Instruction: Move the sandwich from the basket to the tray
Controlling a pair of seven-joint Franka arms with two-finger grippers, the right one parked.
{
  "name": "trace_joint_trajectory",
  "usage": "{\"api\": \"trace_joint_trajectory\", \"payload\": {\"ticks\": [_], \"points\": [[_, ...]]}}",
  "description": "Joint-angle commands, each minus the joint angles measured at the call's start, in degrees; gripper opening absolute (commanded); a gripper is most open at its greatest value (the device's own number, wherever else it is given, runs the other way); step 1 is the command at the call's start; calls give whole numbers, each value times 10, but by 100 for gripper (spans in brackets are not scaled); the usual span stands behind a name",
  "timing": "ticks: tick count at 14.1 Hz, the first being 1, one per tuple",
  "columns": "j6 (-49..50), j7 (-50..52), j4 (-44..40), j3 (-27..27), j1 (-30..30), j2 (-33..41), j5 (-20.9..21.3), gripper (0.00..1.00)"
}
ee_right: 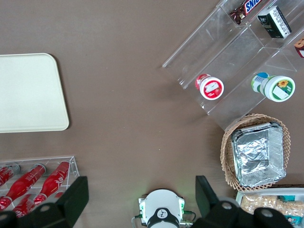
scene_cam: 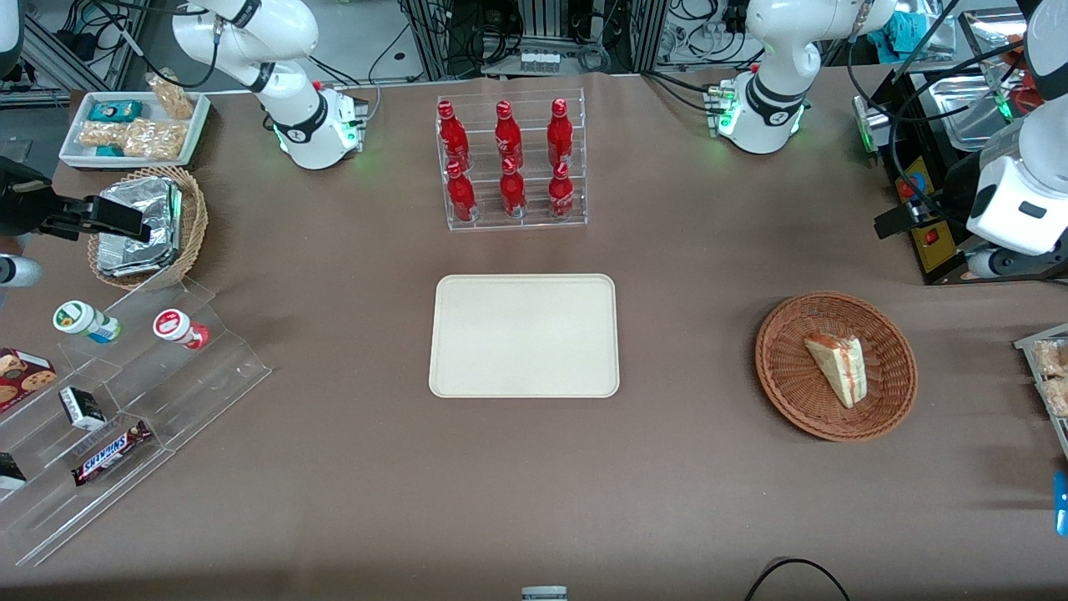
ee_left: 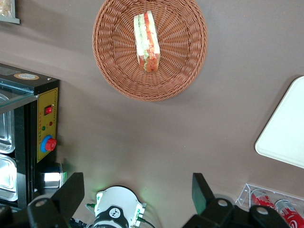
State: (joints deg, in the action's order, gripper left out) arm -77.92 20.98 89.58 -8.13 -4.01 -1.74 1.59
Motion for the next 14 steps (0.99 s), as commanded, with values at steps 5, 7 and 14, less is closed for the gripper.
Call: {"api": "trace_joint_trajectory", "payload": {"ticks": [5, 7, 14], "points": [[-4, 0, -14, 7, 8, -11, -5, 100], [-4, -1, -14, 7, 8, -12, -5, 100], [1, -2, -12, 8, 5, -11, -9, 100]]}}
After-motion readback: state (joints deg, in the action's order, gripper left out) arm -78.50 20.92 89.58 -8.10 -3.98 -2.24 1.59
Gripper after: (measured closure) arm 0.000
